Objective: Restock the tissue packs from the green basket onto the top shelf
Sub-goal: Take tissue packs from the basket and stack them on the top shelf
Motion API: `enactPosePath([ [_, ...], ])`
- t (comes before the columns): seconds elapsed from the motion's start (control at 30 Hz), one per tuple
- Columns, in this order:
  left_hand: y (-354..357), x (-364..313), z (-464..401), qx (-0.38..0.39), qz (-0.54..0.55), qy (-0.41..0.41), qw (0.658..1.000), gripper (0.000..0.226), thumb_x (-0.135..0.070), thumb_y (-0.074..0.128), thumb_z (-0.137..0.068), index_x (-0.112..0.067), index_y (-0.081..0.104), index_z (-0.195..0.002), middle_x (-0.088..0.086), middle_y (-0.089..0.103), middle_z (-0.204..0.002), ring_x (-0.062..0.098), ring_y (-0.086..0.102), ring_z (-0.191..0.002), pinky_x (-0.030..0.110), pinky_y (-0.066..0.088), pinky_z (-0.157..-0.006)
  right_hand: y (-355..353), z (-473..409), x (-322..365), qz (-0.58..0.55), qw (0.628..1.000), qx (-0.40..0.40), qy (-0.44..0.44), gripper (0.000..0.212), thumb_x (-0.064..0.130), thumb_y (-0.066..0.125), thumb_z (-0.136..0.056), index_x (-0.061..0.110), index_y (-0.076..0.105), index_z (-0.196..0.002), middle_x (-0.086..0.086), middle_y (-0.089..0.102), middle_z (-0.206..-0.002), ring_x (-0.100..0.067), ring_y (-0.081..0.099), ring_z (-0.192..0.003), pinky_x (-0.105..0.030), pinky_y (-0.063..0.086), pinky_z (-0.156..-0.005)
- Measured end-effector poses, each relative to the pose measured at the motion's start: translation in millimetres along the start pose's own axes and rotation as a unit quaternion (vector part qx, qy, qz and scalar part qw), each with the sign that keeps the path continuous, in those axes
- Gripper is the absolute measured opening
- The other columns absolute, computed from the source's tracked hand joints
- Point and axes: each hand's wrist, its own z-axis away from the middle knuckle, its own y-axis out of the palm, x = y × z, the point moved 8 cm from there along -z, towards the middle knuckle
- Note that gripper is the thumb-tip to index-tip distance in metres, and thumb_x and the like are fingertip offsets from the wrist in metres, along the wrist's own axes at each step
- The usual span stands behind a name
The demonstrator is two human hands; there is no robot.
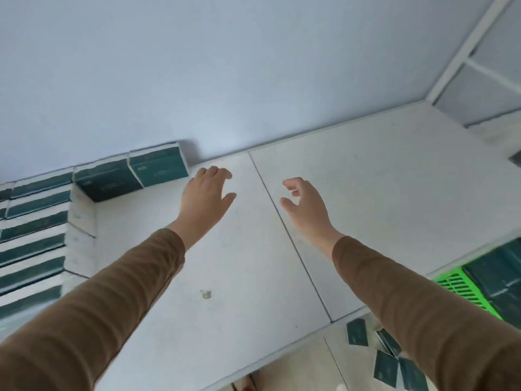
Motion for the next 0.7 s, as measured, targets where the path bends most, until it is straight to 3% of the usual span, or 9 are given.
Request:
enactPosePath([
  [0.23, 69, -266, 41, 0.038, 0.075, 0.126, 0.989, 0.034, -0.035, 0.064, -0.089, -0.024, 0.058, -0.121, -0.008, 0.058, -0.115, 0.017, 0.049, -0.109, 0.031, 0.042, -0.082, -191, 132, -124, 0.123, 0.99, -0.068, -0.009, 0.028, 0.024, 0.059, -0.093, 0.023, 0.06, -0.122, 0.005, 0.059, -0.117, -0.014, 0.048, -0.11, -0.026, 0.038, -0.092],
  [0.37, 103, -396, 69, 0.062, 0.103, 0.18, 0.976, 0.034, -0.035, 0.064, -0.089, -0.023, 0.059, -0.121, -0.006, 0.059, -0.116, 0.019, 0.049, -0.11, 0.032, 0.043, -0.086, -282, 197, -202, 0.149, 0.986, -0.073, 0.025, 0.025, 0.023, 0.061, -0.09, 0.024, 0.062, -0.115, 0.003, 0.06, -0.115, -0.017, 0.05, -0.111, -0.037, 0.041, -0.097],
  [0.7, 211, -597, 74, 0.171, 0.128, 0.215, 0.953, 0.035, -0.035, 0.062, -0.088, -0.025, 0.059, -0.121, -0.007, 0.057, -0.116, 0.017, 0.047, -0.109, 0.035, 0.046, -0.084, -416, 257, -380, 0.173, 0.967, -0.074, 0.173, 0.024, 0.028, 0.061, -0.093, 0.026, 0.061, -0.117, 0.003, 0.059, -0.117, -0.02, 0.048, -0.114, -0.041, 0.043, -0.095],
])
